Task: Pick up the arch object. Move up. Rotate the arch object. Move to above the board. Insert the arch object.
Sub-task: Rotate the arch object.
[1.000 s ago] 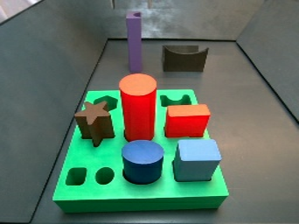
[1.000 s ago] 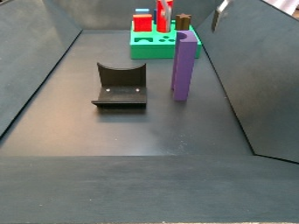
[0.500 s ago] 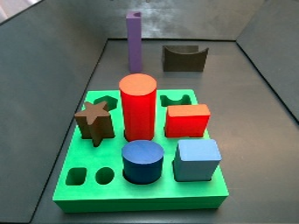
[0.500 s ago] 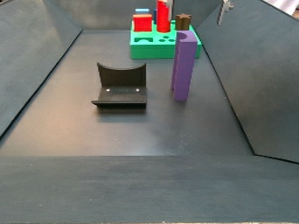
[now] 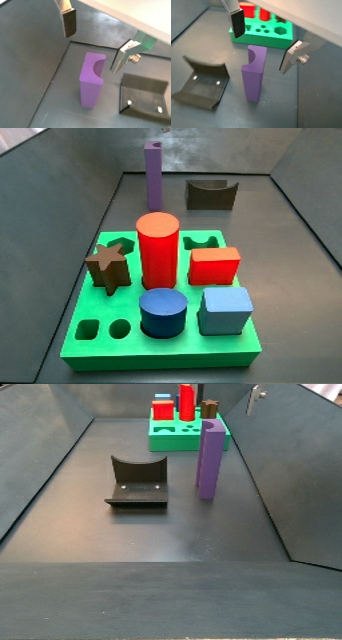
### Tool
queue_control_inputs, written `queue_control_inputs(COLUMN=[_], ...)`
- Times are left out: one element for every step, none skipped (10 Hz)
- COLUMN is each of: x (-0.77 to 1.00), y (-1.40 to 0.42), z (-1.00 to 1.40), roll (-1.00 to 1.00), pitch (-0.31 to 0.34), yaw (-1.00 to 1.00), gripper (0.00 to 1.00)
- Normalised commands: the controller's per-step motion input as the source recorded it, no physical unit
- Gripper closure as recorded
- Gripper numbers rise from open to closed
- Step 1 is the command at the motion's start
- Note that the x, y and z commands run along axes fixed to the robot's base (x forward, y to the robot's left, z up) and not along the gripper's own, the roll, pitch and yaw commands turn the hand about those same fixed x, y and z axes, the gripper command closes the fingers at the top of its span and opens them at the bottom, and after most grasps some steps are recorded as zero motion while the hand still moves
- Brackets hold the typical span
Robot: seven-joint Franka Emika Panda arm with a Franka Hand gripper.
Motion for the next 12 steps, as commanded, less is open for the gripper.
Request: queue_control_inputs(x=[0.02,0.02,0.02,0.02,0.02,0.02,0.02,0.02,0.02,0.02,0.02,0.02], y=[0.02,0.02,0.02,0.02,0.02,0.02,0.02,0.02,0.02,0.02,0.02,0.02], z=[-0.01,-0.01,-0.01,-0.01,-0.01,-0.01,-0.01,-0.01,-0.01,-0.01,-0.01,-0.01], roll=[0.01,0.01,0.01,0.01,0.01,0.01,0.01,0.01,0.01,0.01,0.02,0.02], pitch=[0.017,0.018,0.019,0.021,0.023,0.025,0.028,0.032,0.036,0.044,0.050,0.062], yaw=[-1.00,-1.00,-1.00,-1.00,-1.00,-1.00,-1.00,-1.00,-1.00,-1.00,-1.00,-1.00], gripper=[0.00,0.00,0.00,0.00,0.00,0.00,0.00,0.00,0.00,0.00,0.00,0.00])
